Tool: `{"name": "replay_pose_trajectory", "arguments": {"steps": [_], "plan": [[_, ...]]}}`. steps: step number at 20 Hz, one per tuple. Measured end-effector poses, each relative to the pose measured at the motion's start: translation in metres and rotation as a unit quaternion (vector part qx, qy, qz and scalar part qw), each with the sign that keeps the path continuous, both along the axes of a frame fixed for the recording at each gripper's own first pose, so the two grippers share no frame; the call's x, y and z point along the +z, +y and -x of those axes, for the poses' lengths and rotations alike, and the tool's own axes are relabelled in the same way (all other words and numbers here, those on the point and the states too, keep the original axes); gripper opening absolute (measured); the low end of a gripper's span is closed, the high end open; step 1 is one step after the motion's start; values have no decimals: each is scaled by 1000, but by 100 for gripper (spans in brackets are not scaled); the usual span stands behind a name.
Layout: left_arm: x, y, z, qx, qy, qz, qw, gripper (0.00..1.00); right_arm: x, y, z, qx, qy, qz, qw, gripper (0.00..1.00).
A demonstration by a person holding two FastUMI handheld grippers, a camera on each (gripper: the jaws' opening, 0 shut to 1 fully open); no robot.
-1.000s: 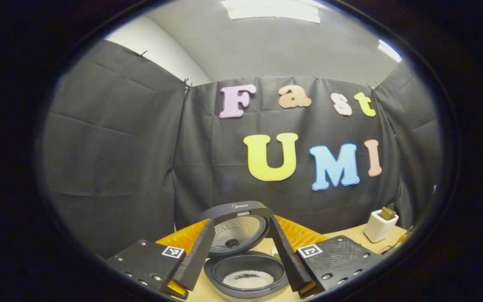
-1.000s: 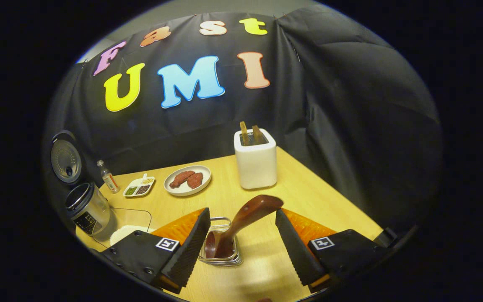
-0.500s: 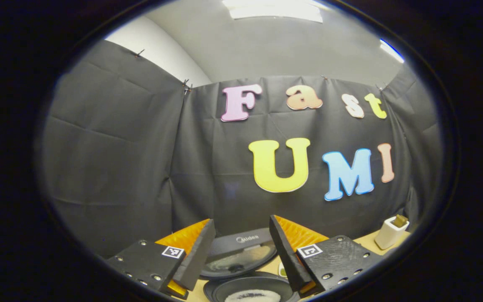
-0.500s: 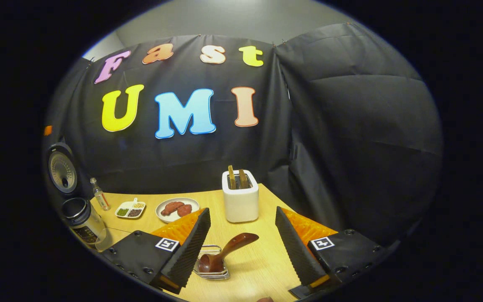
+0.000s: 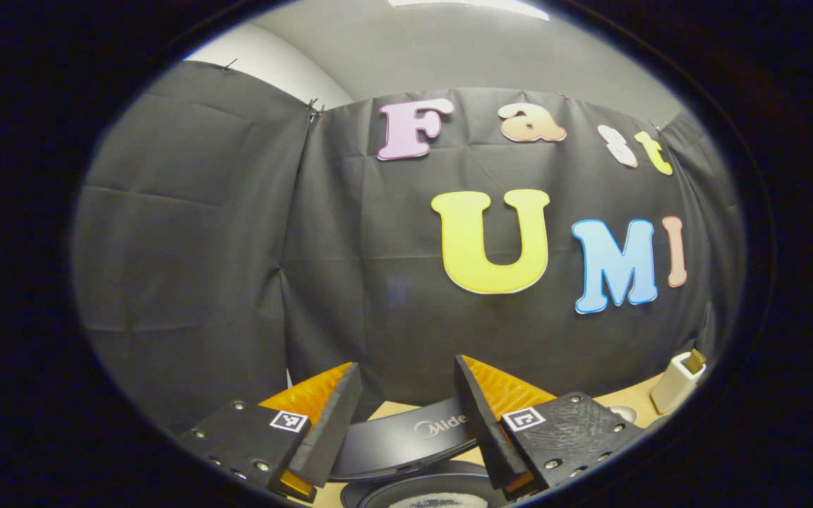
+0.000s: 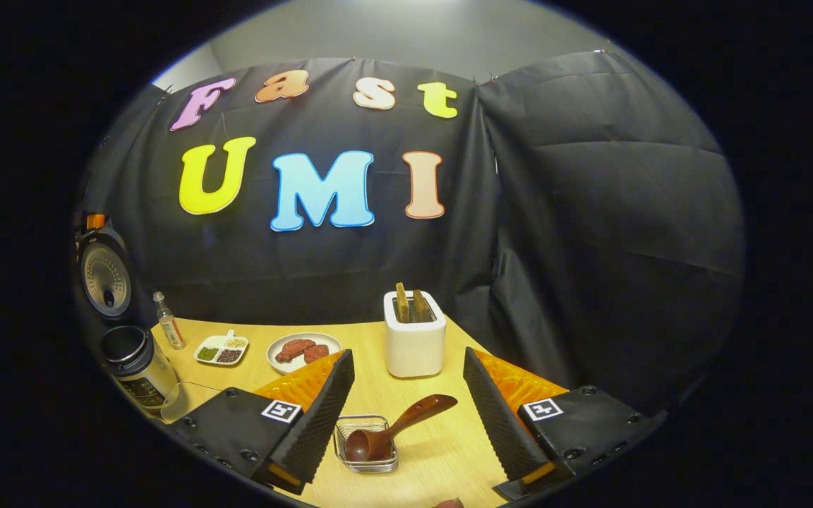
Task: Close the left gripper, press the button to open the rice cooker; take a wooden spoon from the chopstick holder with the right hand, scoop a spoonful of rice and pour it into the rice cooker, then put the wooden spoon back into the chopstick holder.
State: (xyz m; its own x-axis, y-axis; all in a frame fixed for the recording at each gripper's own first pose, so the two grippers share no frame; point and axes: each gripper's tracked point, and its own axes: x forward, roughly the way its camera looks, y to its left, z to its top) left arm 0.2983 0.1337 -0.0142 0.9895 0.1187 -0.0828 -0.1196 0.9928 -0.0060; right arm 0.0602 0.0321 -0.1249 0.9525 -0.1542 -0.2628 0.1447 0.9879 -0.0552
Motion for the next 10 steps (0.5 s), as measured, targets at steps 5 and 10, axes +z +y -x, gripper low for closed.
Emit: {"name": "replay_pose_trajectory", "arguments": {"steps": [5,10], "plan": [[-7,-14,22,-2,9,7,1000,84,5,9,-8,29,-3,4,1000,98],[-19,-28,52,-4,21,18,1000,84,7,11,-10,59,-3,0,998,98]]}}
